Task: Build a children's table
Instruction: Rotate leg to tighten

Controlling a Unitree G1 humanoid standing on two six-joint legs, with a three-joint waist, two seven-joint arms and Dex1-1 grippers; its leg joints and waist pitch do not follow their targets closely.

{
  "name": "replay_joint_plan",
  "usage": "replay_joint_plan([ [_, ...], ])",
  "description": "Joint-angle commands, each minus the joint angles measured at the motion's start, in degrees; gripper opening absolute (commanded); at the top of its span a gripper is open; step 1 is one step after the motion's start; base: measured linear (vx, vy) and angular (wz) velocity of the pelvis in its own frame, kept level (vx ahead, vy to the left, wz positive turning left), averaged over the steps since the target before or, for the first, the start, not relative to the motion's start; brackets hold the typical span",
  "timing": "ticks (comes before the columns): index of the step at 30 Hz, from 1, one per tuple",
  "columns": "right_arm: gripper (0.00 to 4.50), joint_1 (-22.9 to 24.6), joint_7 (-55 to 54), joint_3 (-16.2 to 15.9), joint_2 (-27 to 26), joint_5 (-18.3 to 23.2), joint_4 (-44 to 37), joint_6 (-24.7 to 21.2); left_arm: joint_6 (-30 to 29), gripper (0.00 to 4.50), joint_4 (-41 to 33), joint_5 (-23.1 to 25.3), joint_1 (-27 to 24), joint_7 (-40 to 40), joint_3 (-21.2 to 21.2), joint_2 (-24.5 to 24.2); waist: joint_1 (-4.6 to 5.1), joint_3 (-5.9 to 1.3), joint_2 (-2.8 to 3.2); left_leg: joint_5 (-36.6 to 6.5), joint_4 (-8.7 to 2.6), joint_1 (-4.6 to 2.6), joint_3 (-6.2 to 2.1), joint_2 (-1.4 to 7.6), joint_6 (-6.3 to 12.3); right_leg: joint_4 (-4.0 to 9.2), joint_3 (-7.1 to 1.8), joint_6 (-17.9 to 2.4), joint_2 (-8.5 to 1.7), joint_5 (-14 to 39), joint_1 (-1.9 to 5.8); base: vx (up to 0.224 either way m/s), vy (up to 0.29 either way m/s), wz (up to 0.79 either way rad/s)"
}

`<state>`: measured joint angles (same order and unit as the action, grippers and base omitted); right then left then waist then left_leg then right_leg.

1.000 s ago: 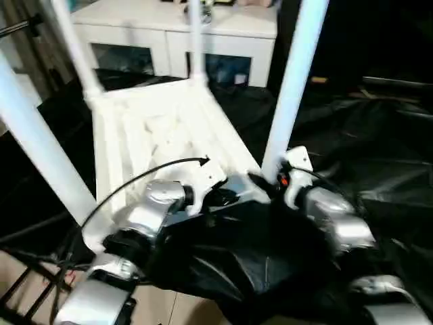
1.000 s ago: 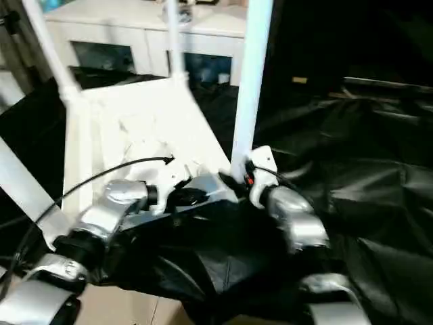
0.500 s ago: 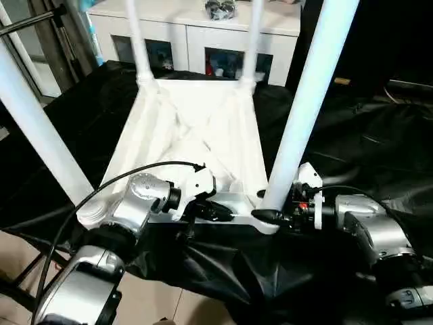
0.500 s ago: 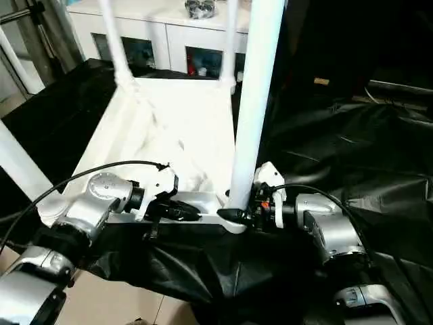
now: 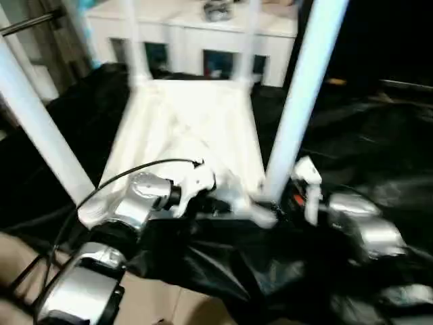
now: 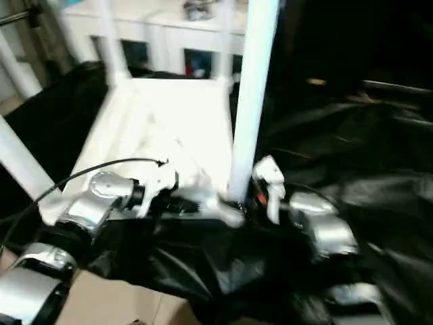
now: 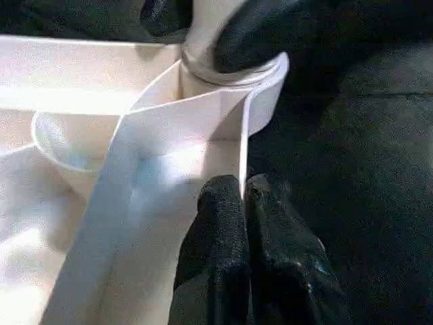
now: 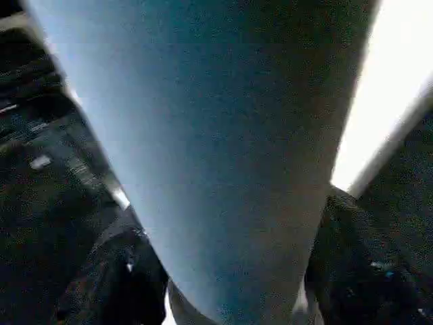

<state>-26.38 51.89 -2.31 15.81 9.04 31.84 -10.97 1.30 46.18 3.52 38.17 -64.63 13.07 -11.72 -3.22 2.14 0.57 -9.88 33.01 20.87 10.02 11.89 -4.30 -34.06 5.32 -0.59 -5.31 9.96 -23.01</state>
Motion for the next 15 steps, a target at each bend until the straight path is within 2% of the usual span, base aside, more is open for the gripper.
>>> replay_joint_plan([
  [1, 2.36, 0.4, -5.7, -2.7, -4.4, -1.5, 5.4, -3.4, 0.1, 0.0, -4.5, -1.8, 0.5, 2.1, -1.1, 3.3, 0.05, -2.81, -0.58, -15.6, -4.09, 0.07, -0.38, 1.1, 1.1, 5.13, -2.36, -9.0, -3.25, 23.1, 2.98, 0.0, 0.0, 0.0],
  [2, 2.31, -0.9, -12.3, -1.6, -7.0, -2.4, 8.4, -2.9, -0.7, 0.0, -5.2, -0.9, -0.2, 4.4, -0.6, 4.5, 0.28, -2.77, -0.57, -16.0, -4.07, 0.1, -0.38, 0.95, 1.11, 5.3, -2.3, -8.6, -3.21, 23.9, 2.97, 0.0, 0.0, 0.0],
  [3, 2.26, -1.4, -14.7, -1.1, -7.9, -2.7, 9.6, -2.7, -1.0, 0.0, -5.4, -0.6, -0.5, 5.4, -0.4, 4.9, 0.8, -2.7, -0.5, -17.0, -4.08, -0.04, -0.45, 0.94, 0.73, 5.43, -2.28, -8.2, -3.24, 25.5, 2.72, 0.0, 0.0, 0.0],
  [4, 2.22, -1.9, -17.0, -0.7, -8.7, -2.9, 10.4, -2.7, -1.5, 0.0, -5.8, -0.4, -0.7, 6.3, -0.2, 5.3, 1.38, -2.57, -0.55, -17.9, -4.18, 0.1, -0.66, 0.81, 0.38, 5.61, -2.09, -7.4, -3.23, 27.9, 2.88, 0.0, 0.0, 0.0],
  [5, 2.2, -2.4, -19.7, -0.1, -9.8, -3.1, 11.4, -2.6, -2.2, 0.0, -6.6, -0.3, -1.1, 7.2, 0.0, 6.0, 1.51, -2.42, -0.46, -18.6, -4.22, 0.11, -0.73, 0.74, 0.33, 5.83, -1.94, -6.8, -3.17, 29.4, 2.86, 0.0, 0.0, 0.0],
  [7, 2.18, -2.8, -20.9, -0.1, -11.5, -3.6, 12.1, -1.0, -3.5, 0.0, -8.2, -0.4, -2.0, 8.5, 0.5, 7.2, 1.84, -2.43, -0.45, -20.8, -4.1, -0.44, -0.8, 0.69, 0.28, 6.43, -1.87, -5.5, -3.21, 32.4, 2.36, 0.0, 0.0, 0.0],
  [8, 2.49, -2.8, -20.1, -0.5, -11.8, -3.8, 12.0, -0.3, -3.8, 0.0, -8.6, -0.4, -2.2, 8.8, 0.7, 7.4, 1.91, -2.43, -0.51, -21.1, -4.1, -0.45, -0.82, 0.7, 0.33, 6.49, -1.86, -5.4, -3.21, 32.6, 2.38, 0.0, 0.0, 0.0],
  [10, 2.79, -2.2, -17.7, -1.3, -11.9, -3.7, 10.8, -0.3, -3.5, 0.0, -8.8, -0.2, -2.3, 9.0, 1.1, 7.6, 1.97, -2.51, -0.51, -21.8, -4.09, -0.74, -0.72, 0.7, 1.17, 6.6, -2.01, -5.7, -2.98, 31.0, 2.14, 0.0, 0.0, 0.0],
  [11, 2.78, -1.9, -16.6, -1.6, -11.8, -3.5, 10.1, -0.9, -2.8, 0.0, -8.5, 0.4, -2.4, 9.3, 1.6, 7.5, 1.99, -2.55, -0.48, -21.7, -4.19, -0.68, -0.73, 0.74, 1.34, 6.46, -2.05, -6.0, -2.89, 30.1, 2.2, 0.0, 0.0, 0.0],
  [12, 2.83, -1.9, -16.6, -1.6, -11.8, -3.5, 10.1, -0.9, -2.8, 0.0, -8.5, 0.4, -2.4, 9.3, 1.6, 7.5, 1.81, -2.7, -0.41, -21.4, -4.16, -0.95, -0.58, 0.9, 1.59, 6.36, -2.23, -6.9, -2.87, 27.8, 2.06, 0.0, 0.0, 0.0],
  [13, 3.14, -1.9, -16.5, -1.4, -11.2, -3.6, 10.0, -0.4, -2.3, 0.0, -8.3, 0.9, -2.4, 9.8, 1.8, 7.2, 1.82, -2.7, -0.48, -20.7, -4.26, -0.66, -0.55, 0.92, 1.83, 5.95, -2.35, -7.9, -2.75, 25.3, 2.27, 0.0, 0.0, 0.0],
  [15, 3.14, -1.4, -14.6, -1.4, -9.5, -3.7, 8.7, 1.5, -2.0, 0.0, -7.8, 1.1, -2.1, 10.2, 1.6, 6.9, 1.59, -2.77, -0.42, -20.2, -4.21, -0.69, -0.4, 0.97, 2.17, 5.75, -2.44, -8.8, -2.77, 23.1, 2.41, 0.0, 0.0, 0.0],
])
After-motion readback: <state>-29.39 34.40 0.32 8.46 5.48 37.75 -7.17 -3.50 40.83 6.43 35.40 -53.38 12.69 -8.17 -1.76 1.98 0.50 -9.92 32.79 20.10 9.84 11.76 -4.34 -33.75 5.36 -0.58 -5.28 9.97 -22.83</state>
